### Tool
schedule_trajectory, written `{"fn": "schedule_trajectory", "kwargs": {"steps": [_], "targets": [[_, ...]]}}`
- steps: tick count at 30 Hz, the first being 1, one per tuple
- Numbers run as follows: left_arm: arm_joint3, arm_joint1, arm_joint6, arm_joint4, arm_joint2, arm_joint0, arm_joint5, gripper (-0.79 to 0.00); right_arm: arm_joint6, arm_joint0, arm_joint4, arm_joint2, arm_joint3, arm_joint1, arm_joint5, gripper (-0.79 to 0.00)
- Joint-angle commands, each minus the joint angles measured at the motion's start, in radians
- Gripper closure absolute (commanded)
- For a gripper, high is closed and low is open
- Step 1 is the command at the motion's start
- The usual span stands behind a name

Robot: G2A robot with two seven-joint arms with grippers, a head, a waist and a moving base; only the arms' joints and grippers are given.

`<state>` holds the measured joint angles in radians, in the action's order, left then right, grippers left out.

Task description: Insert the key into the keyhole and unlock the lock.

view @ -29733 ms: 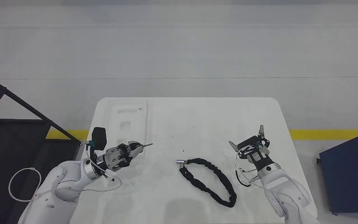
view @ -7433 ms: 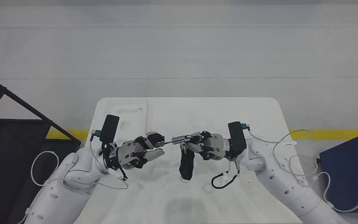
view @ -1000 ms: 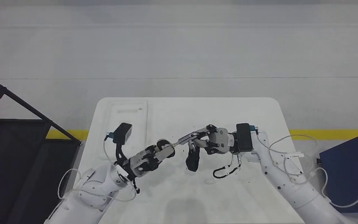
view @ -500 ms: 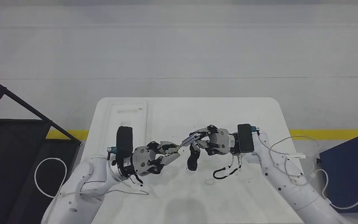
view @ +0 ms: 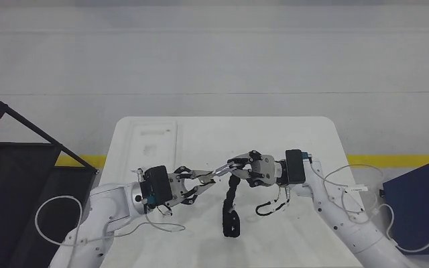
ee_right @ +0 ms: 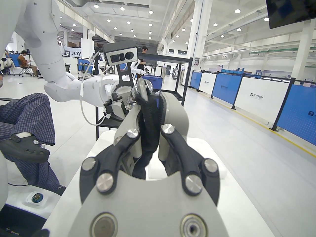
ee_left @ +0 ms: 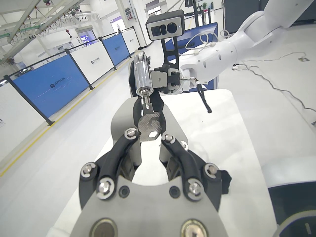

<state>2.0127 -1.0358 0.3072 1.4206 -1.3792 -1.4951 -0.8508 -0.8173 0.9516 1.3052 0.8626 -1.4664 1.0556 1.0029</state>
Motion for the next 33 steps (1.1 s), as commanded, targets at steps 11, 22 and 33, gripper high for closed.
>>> {"fn": "schedule_trajectory", "kwargs": {"steps": [11,22,33], "targets": [[-0.010,0.004,0.100,0.068,0.001,-0.012,0.043,-0.785,0.005,-0.002,0.002,0.003,-0.001,0.003,0.005,0.000],[-0.072,-0.001,0.118,-0.163,0.024,-0.028,0.019,-0.785,0.007,-0.017,0.010,0.035,0.024,0.000,0.007,0.000],[-0.073,-0.001,0.102,-0.306,-0.019,-0.040,0.032,-0.785,0.020,-0.062,0.032,0.102,0.056,-0.027,0.009,0.000]]}}
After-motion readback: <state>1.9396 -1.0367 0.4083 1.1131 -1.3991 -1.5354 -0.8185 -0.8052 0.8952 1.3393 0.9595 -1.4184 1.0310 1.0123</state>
